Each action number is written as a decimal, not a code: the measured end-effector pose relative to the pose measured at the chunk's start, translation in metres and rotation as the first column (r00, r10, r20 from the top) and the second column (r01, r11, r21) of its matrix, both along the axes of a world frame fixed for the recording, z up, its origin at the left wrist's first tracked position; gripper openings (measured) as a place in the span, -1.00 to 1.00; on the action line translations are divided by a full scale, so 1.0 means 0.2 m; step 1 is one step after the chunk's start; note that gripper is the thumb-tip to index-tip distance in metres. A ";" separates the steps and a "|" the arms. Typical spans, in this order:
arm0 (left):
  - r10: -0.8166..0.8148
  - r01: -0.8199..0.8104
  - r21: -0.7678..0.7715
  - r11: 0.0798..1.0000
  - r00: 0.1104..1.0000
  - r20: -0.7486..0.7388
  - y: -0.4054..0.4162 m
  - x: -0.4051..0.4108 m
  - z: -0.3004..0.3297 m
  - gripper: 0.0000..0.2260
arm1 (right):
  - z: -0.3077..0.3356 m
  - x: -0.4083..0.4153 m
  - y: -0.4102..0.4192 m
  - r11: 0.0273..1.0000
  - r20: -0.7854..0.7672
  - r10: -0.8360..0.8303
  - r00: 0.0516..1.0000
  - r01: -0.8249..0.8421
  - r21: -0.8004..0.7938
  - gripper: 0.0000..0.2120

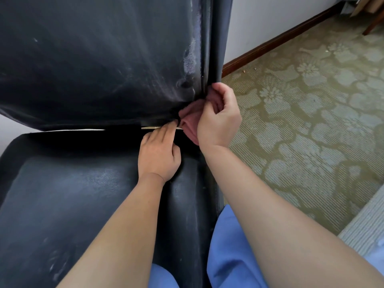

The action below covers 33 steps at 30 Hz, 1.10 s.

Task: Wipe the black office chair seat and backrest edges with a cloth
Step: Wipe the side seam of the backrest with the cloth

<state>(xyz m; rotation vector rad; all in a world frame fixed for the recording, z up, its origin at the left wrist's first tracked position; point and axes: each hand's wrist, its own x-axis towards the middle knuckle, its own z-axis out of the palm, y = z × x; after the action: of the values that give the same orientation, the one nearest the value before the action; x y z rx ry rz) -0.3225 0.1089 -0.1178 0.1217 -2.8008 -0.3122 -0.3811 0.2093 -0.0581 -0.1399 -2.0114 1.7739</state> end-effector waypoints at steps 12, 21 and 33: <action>0.006 -0.006 0.017 1.000 1.000 0.023 0.01 0.01 0.01 -0.48 | -0.18 0.00 -0.01 0.989 0.462 0.069 0.884 0.001 -0.151 -0.82; 0.009 -0.009 0.019 1.000 1.000 0.010 0.01 0.01 0.00 -0.53 | -0.06 -0.02 -0.03 0.976 0.293 0.032 0.956 0.033 -0.215 -0.84; -0.025 0.015 0.094 0.995 0.994 0.106 0.01 0.02 0.06 -0.53 | -0.16 -0.03 0.06 0.984 0.715 0.079 0.694 -0.168 0.054 -0.85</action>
<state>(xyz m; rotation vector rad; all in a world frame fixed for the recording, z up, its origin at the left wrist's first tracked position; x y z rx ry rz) -0.3178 0.1099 -0.1063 0.1361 -2.8949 -0.4540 -0.3870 0.2217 -0.0900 -0.7883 -2.7053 1.8479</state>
